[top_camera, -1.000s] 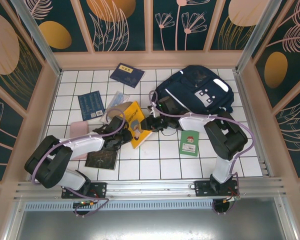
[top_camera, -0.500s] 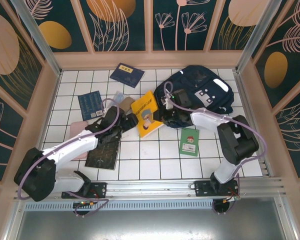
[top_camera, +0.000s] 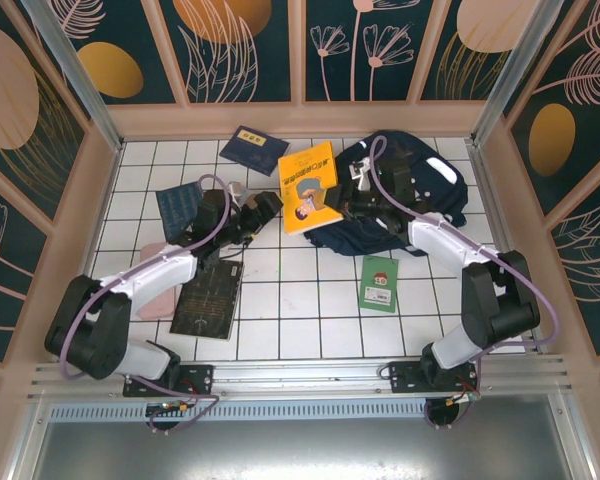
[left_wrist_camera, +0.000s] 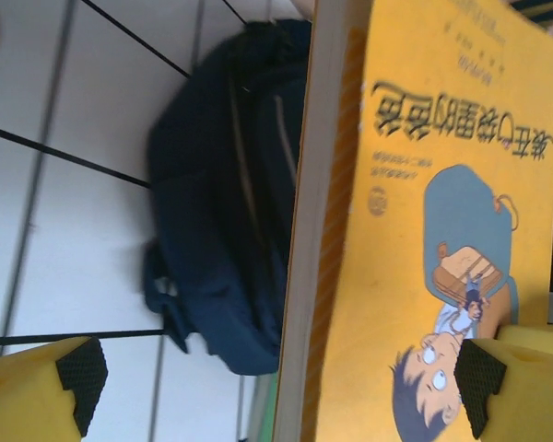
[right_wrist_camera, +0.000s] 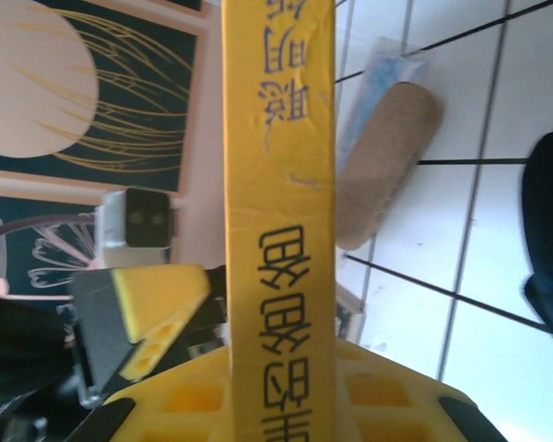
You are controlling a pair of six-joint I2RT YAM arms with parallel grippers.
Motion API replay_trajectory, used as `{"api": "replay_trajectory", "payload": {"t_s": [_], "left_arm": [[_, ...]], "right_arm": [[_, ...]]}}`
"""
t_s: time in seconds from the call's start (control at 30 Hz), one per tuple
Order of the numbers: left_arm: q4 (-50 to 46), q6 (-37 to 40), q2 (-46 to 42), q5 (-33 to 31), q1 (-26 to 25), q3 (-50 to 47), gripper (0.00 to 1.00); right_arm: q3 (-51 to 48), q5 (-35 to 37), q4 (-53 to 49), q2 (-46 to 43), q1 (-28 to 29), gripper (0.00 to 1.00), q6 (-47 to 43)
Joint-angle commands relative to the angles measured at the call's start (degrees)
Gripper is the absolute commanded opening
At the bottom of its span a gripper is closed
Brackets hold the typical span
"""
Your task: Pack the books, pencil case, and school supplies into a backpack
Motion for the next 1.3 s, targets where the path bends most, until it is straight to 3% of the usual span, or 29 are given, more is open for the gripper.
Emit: {"api": "replay_trajectory", "payload": {"t_s": [0.0,0.2,0.47,0.7,0.9,0.97,1.03,1.1,1.17,1.27], "left_arm": [[8.64,-3.05,1.74,6.41,0.33,2.76,0.98],[14.28,-5.74,4.19,8.69,0.82,3.95,0.97],[29.39,-12.14,4.24,11.47,2.88,1.72,0.81],[36.26,-15.41,5.06,13.34,3.05,1.68,0.52],[36.13,-15.3,3.19,12.54,3.83,0.87,0.06],[35.44,-15.07,2.38,12.08,4.02,0.51,0.0],[34.96,-14.59,1.71,12.14,4.32,0.27,0.0],[33.86,-14.08,0.78,12.18,4.65,0.15,0.0],[31.55,-12.76,-0.22,12.12,5.09,0.09,0.0],[26.5,-9.75,-2.15,11.52,5.75,0.17,0.0]], "right_arm": [[1.51,-5.27,11.22,-3.81,-0.7,0.0,4.49],[-1.84,-8.35,22.83,-3.99,-0.98,0.0,12.38],[-3.82,-10.38,30.14,-3.86,-1.1,0.0,17.28],[-4.54,-11.11,32.75,-3.49,-1.19,0.0,18.88],[-5.05,-10.87,30.47,-3.64,-1.67,0.0,16.94],[-4.91,-9.8,25.92,-4.16,-1.76,0.0,12.93],[-3.95,-7.62,18.24,-4.74,-1.79,0.07,6.87],[-2.86,-5.8,11.5,-4.98,-1.84,0.21,1.11],[-1.26,2.37,1.22,-5.81,-1.76,0.42,-6.49],[-0.9,14.39,-7.22,-6.93,-1.65,0.51,-15.37]]}}
